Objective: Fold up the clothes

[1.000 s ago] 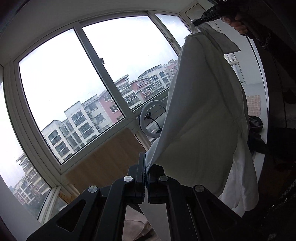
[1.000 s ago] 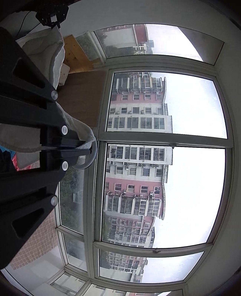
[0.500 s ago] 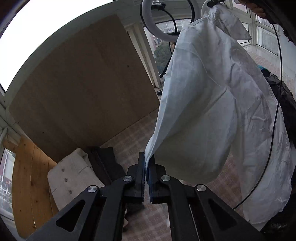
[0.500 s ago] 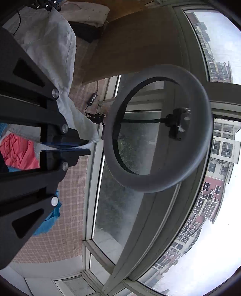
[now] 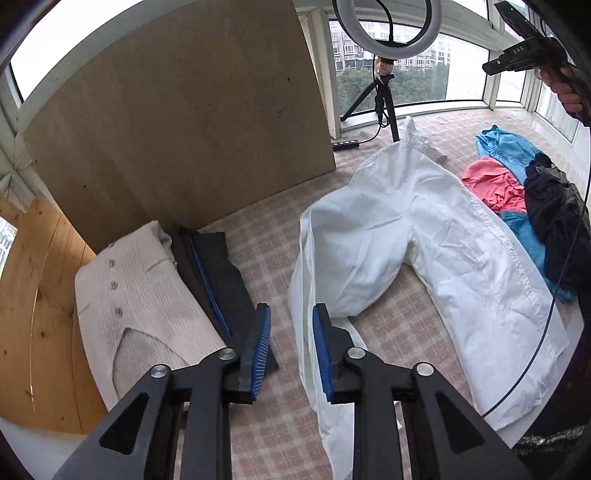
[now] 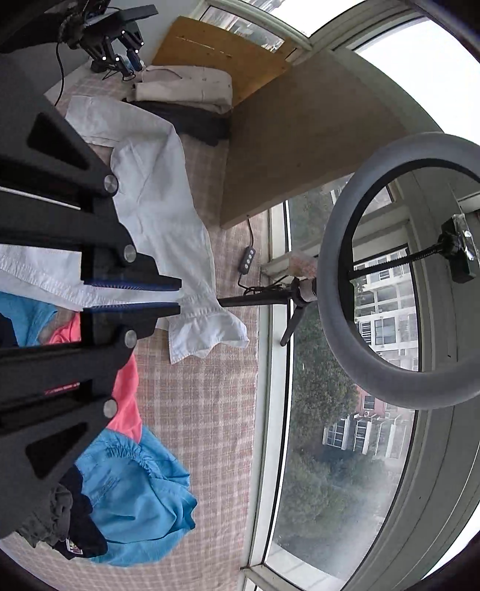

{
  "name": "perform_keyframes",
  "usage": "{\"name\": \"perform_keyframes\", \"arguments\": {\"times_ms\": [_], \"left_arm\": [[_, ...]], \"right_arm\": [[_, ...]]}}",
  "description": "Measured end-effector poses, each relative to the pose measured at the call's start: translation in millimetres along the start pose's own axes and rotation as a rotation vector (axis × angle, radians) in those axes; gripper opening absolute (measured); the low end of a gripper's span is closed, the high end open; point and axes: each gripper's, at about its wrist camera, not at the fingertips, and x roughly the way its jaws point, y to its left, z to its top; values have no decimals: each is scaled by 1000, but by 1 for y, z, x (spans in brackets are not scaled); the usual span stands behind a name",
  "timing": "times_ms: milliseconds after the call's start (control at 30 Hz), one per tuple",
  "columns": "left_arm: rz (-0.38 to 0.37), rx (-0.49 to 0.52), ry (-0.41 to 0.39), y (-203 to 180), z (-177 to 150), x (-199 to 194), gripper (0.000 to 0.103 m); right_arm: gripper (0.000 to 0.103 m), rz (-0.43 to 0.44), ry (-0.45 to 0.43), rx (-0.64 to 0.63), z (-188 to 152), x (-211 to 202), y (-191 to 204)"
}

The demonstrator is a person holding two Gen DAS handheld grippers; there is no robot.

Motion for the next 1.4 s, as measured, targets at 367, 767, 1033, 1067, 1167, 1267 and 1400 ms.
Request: {"name": "perform_keyframes", "arguments": {"times_ms": [367, 767, 1033, 1067, 1167, 1267, 1400], "left_arm": [[-145, -112, 81, -15, -106, 43, 32], [-568, -231, 70, 13, -61, 38, 2], [-729, -207, 17, 13, -21, 7, 2], [-741, -204, 15, 12, -19, 6, 2], [-703, -207, 8, 15, -20, 7, 4], [-604, -237, -23, 28, -33, 10, 24], [-423, -259, 4, 38, -73, 35, 35]], "right_arm": [[17, 210, 39, -117, -129, -12, 139], [38, 297, -13, -394, -229, 76, 313], [48, 138, -163, -483, -240, 82, 356], [45, 111, -171, -470, -237, 84, 356], [1, 103, -173, -405, -222, 80, 342], [1, 107, -175, -340, -206, 74, 326], [1, 113, -176, -252, -186, 67, 305]]}}
